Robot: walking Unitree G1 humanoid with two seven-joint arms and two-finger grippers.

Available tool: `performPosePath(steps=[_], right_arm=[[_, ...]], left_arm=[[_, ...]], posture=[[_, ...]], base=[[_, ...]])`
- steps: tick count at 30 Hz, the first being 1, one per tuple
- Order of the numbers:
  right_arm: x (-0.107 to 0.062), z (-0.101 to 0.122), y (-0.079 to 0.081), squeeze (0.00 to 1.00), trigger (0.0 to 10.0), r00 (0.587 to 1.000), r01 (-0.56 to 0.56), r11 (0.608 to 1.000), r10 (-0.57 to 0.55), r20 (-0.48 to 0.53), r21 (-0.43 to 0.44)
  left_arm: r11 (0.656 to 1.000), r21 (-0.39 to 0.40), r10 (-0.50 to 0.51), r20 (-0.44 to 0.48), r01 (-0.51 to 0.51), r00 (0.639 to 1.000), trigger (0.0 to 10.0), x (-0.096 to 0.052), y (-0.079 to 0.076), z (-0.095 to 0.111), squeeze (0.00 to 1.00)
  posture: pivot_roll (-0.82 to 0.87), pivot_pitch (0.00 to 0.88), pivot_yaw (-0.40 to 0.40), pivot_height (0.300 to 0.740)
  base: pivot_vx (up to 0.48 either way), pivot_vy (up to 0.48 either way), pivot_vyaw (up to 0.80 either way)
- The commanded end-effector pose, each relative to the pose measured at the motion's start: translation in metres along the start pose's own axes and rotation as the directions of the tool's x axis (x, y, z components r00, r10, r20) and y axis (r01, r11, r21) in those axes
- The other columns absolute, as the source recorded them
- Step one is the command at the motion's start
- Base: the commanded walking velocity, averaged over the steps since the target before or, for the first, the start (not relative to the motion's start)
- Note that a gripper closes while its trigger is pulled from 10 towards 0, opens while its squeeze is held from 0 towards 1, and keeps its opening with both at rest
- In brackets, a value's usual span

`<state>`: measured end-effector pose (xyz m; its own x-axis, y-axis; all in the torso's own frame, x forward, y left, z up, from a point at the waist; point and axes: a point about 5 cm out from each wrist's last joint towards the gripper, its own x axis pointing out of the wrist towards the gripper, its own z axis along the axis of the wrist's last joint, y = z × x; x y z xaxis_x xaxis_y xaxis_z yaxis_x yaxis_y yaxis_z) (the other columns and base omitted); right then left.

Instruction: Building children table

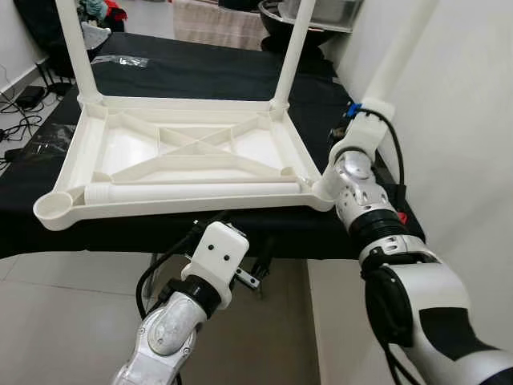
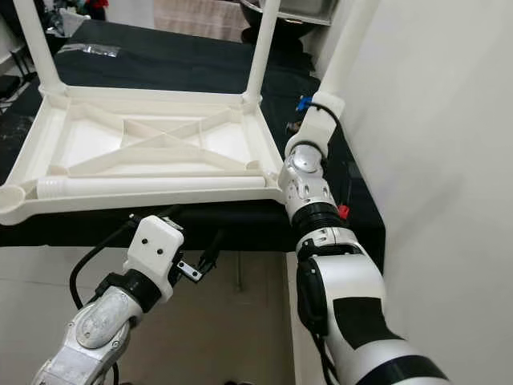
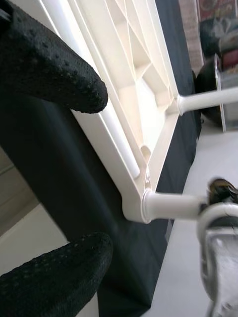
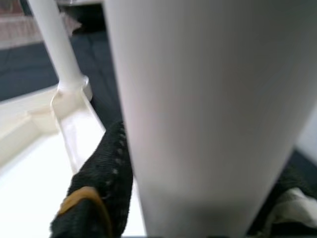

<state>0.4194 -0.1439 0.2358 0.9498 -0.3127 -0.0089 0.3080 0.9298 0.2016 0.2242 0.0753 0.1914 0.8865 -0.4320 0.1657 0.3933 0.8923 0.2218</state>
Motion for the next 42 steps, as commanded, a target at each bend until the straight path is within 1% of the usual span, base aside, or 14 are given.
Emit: performPosePath(steps=[1, 2, 3, 8, 18, 21, 24, 28, 34, 36, 37, 38, 40, 42], right_arm=[[0.000, 0.000, 0.001, 1.00, 10.0, 1.000, -0.013, 1.000, 0.013, 0.012, 0.019], [-0.001, 0.002, 0.004, 0.77, 10.0, 0.999, -0.032, 0.999, 0.032, 0.025, 0.018], [-0.003, 0.005, 0.015, 0.00, 10.0, 0.990, -0.136, 0.990, 0.135, 0.045, 0.031], [-0.010, 0.008, 0.037, 0.00, 10.0, 0.896, -0.445, 0.891, 0.442, 0.047, 0.090], [-0.028, 0.012, 0.040, 0.00, 10.0, 0.483, -0.875, 0.483, 0.875, 0.032, -0.011], [-0.042, 0.010, 0.042, 0.00, 10.0, 0.295, -0.955, 0.295, 0.955, 0.018, -0.039], [-0.046, 0.009, 0.042, 0.00, 10.0, 0.235, -0.971, 0.236, 0.972, 0.018, -0.036], [-0.075, 0.005, 0.049, 0.00, 10.0, -0.064, -0.998, -0.064, 0.998, -0.001, -0.013], [-0.078, 0.003, 0.057, 0.00, 10.0, -0.079, -0.997, -0.079, 0.997, -0.010, -0.019], [-0.070, 0.002, 0.064, 0.00, 10.0, 0.030, -0.998, 0.029, 0.999, -0.015, -0.055], [-0.061, 0.004, 0.067, 0.00, 0.0, 0.164, -0.984, 0.162, 0.986, -0.012, -0.075], [-0.061, 0.004, 0.067, 0.00, 0.0, 0.164, -0.984, 0.162, 0.986, -0.012, -0.075], [-0.045, 0.006, 0.067, 0.00, 0.0, 0.379, -0.922, 0.376, 0.925, -0.013, -0.094], [-0.040, 0.007, 0.065, 0.00, 0.0, 0.448, -0.890, 0.445, 0.894, -0.013, -0.099]], left_arm=[[1.000, -0.003, 0.001, -0.010, -0.001, 1.000, 10.0, -0.001, -0.002, -0.002, 0.00], [1.000, -0.003, 0.001, -0.012, -0.001, 1.000, 10.0, -0.002, -0.002, -0.002, 0.00], [1.000, -0.003, 0.001, -0.012, -0.001, 1.000, 10.0, -0.001, -0.002, -0.002, 0.00], [1.000, -0.003, 0.002, -0.009, -0.002, 1.000, 10.0, -0.001, -0.002, -0.001, 0.00], [1.000, -0.003, 0.005, -0.008, -0.005, 1.000, 10.0, -0.001, 0.000, -0.001, 0.00], [1.000, -0.002, 0.004, -0.008, -0.004, 1.000, 10.0, 0.000, 0.000, -0.001, 0.00], [1.000, -0.002, 0.004, -0.008, -0.004, 1.000, 10.0, 0.000, 0.000, -0.001, 0.00], [1.000, -0.004, 0.002, -0.007, -0.002, 1.000, 10.0, 0.000, 0.000, -0.001, 0.00], [1.000, -0.004, 0.003, -0.007, -0.004, 1.000, 10.0, 0.000, 0.000, 0.000, 0.00], [1.000, -0.003, 0.004, -0.007, -0.004, 1.000, 10.0, 0.000, 0.000, 0.000, 0.00], [1.000, -0.003, 0.005, -0.006, -0.005, 1.000, 10.0, 0.000, 0.000, 0.000, 0.00], [1.000, -0.003, 0.005, -0.006, -0.005, 1.000, 10.0, 0.000, 0.000, 0.000, 0.00], [1.000, -0.002, 0.007, -0.006, -0.007, 1.000, 10.0, 0.000, 0.000, 0.000, 0.00], [1.000, -0.002, 0.007, -0.006, -0.007, 1.000, 10.0, 0.000, 0.000, 0.000, 0.00]], posture=[[0.12, 0.133, -0.174, 0.740], [0.12, 0.134, -0.175, 0.740], [0.12, 0.134, -0.175, 0.740], [0.12, 0.137, -0.176, 0.740], [0.12, 0.141, -0.174, 0.740], [0.12, 0.144, -0.172, 0.740], [0.12, 0.145, -0.172, 0.740], [0.12, 0.147, -0.172, 0.740], [0.12, 0.147, -0.173, 0.740], [0.12, 0.147, -0.175, 0.740], [0.12, 0.146, -0.174, 0.740], [0.12, 0.146, -0.174, 0.740], [0.12, 0.146, -0.176, 0.740], [0.12, 0.146, -0.176, 0.740]], base=[[0.000, 0.000, 0.00], [0.000, 0.000, 0.00], [0.000, 0.000, 0.00], [0.000, 0.000, 0.00], [0.000, 0.000, 0.00], [0.000, 0.000, 0.00], [0.000, 0.000, 0.00], [0.000, 0.000, 0.00], [0.000, 0.000, 0.00], [0.000, 0.000, 0.00], [0.000, 0.000, 0.00], [0.000, 0.000, 0.00], [0.000, 0.000, 0.00], [0.000, 0.000, 0.00]])
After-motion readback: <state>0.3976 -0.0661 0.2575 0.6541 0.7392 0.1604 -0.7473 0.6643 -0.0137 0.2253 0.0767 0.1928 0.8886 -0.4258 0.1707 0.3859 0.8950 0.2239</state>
